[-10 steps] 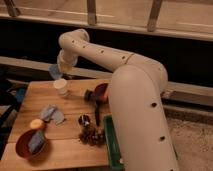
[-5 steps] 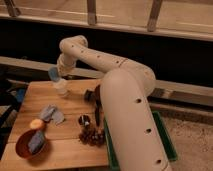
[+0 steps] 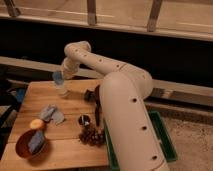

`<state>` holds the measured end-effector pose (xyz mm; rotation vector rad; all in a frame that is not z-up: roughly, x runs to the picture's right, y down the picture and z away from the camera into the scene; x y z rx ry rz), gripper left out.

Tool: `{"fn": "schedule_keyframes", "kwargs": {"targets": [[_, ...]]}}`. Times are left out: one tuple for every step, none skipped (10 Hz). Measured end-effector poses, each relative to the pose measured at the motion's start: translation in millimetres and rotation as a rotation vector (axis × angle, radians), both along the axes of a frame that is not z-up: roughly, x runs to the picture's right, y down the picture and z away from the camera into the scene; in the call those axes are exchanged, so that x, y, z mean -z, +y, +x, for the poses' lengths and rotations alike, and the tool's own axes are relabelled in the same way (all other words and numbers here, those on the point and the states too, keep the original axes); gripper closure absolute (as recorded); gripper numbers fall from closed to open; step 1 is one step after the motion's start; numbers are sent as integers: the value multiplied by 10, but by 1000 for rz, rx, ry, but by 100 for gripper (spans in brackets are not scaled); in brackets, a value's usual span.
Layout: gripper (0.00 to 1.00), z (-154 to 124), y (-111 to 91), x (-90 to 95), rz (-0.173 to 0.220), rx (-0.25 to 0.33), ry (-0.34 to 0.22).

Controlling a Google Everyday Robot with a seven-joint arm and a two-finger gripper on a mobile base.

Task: Stack cups on top of each other

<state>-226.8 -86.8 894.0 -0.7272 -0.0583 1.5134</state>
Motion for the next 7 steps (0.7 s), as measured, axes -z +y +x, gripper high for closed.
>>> {"fn": "schedule_keyframes", "kwargs": {"targets": [[39, 5, 15, -34, -6, -1, 5], [39, 3, 24, -47, -9, -1, 7], [39, -10, 42, -61, -13, 0, 9], [39, -18, 55, -61, -15, 2, 10], [39, -12, 57, -54, -13, 2, 10], [39, -11, 52, -32, -10, 2, 7], [39, -18, 36, 18, -6, -1, -7]]}}
